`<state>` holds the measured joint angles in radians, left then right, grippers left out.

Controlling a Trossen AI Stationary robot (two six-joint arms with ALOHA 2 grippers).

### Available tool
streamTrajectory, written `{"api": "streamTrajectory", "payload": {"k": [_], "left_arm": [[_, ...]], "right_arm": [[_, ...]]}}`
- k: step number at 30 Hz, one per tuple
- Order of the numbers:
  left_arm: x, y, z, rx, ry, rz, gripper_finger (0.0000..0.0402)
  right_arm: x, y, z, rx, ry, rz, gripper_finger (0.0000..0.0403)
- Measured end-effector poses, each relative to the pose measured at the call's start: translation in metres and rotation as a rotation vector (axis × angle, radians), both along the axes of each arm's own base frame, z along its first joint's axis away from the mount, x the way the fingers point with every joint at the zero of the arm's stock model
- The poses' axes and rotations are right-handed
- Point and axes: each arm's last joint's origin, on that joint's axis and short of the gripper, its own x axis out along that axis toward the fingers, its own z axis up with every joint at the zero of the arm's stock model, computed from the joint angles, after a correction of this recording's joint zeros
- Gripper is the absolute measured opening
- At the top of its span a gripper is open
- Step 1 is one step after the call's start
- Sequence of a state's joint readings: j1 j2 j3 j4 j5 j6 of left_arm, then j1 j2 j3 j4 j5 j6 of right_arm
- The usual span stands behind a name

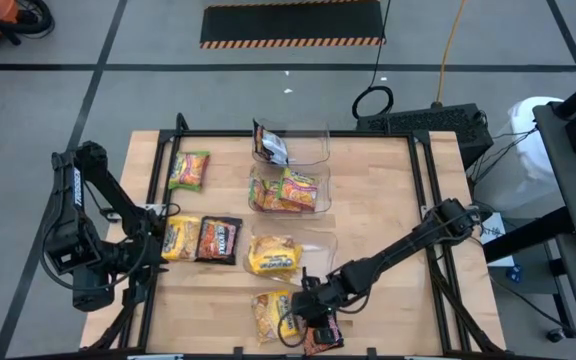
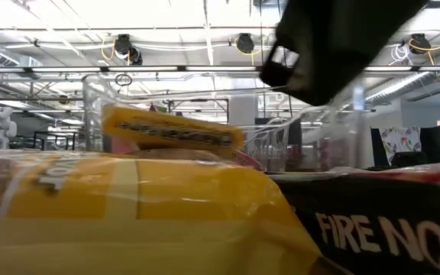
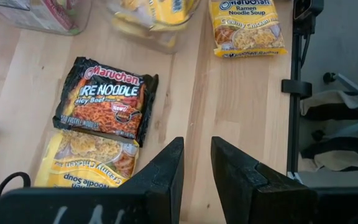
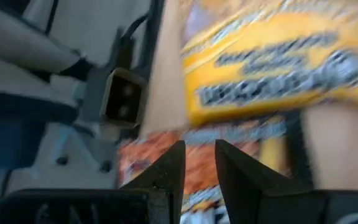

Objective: Sort Maruchan noodles
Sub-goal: Put the black noodle pack into the top transparent bin

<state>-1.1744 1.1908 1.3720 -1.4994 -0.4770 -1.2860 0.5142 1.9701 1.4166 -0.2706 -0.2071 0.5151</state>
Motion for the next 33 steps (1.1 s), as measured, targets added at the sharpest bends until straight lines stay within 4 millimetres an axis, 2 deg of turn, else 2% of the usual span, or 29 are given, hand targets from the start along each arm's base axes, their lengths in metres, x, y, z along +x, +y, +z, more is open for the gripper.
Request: {"api": "streamTrajectory", "payload": {"k": [6,16,21,25,31,33], "left_arm": [[0.000,0.000,0.000,0.000,0.000,0.000,0.0086],[0.000,0.000,0.000,-0.002,0.000,0.003,0.0086],[0.000,0.000,0.000,-0.005,0.005,0.004,0.0086],[0.000,0.000,0.000,-0.005,0.005,0.004,0.0086],[0.000,0.000,0.000,-0.004,0.007,0.000,0.0086],[0.000,0.000,0.000,-0.005,0.007,0.000,0.0086]], "right_arm": [[-0.007,0.001,-0.005,-0.075,0.046,-0.014,0.0082],[0.006,-0.039,-0.010,-0.265,0.027,-0.031,0.0082],[0.009,-0.048,-0.010,-0.287,0.016,-0.008,0.0082],[0.006,-0.051,0.007,-0.295,-0.033,0.010,0.0082],[-0.012,-0.064,0.062,-0.350,-0.150,-0.111,0.0082],[-0.018,-0.067,0.077,-0.315,-0.175,-0.159,0.0082]]}}
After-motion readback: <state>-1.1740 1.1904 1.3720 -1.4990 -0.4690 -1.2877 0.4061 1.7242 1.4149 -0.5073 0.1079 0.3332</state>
